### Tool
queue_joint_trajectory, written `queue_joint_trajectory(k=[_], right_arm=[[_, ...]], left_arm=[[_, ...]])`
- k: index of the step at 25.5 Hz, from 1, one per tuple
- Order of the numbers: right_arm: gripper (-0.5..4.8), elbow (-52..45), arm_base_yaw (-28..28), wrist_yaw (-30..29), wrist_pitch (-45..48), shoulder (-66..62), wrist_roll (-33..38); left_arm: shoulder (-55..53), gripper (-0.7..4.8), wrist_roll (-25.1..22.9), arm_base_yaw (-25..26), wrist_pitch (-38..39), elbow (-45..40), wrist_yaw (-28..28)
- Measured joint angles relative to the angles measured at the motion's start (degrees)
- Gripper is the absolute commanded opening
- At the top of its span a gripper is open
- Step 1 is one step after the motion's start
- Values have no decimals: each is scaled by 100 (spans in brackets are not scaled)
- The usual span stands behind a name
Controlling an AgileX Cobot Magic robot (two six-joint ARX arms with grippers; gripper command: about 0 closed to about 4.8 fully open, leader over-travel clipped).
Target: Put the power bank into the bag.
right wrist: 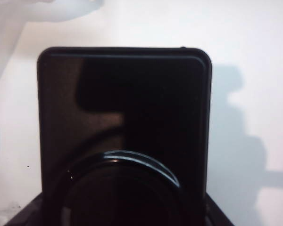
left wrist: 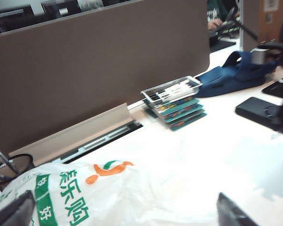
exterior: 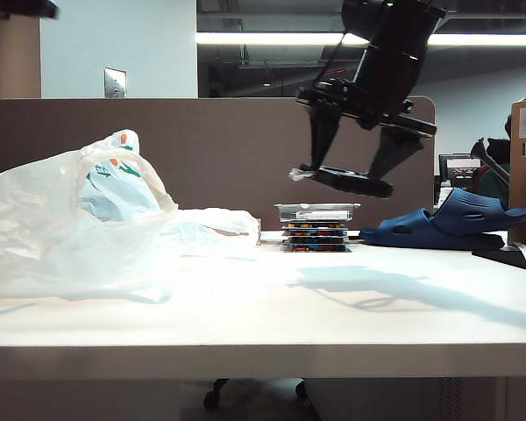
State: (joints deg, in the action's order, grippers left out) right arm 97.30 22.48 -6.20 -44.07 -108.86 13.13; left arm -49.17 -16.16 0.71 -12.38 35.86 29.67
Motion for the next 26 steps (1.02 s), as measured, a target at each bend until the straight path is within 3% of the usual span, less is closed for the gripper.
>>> queue_joint_trajectory(k=[13,19,23,26], right_arm=[[197,0,127,-2,170,2,-111],[197,-7,190,7,179,2,-118],[197,-7,232,-11,203,2,-120],[197,-7,232,-9,236,2,-120]], left_arm=[[-1891,479,-623,-772,-11,1082,-188],[-2721,479,-634,-833,-9,1504,-813],[-2957,479,-654,-841,-2,1596,-848],[-3056,479,-940,-929,-11,1604,-841]])
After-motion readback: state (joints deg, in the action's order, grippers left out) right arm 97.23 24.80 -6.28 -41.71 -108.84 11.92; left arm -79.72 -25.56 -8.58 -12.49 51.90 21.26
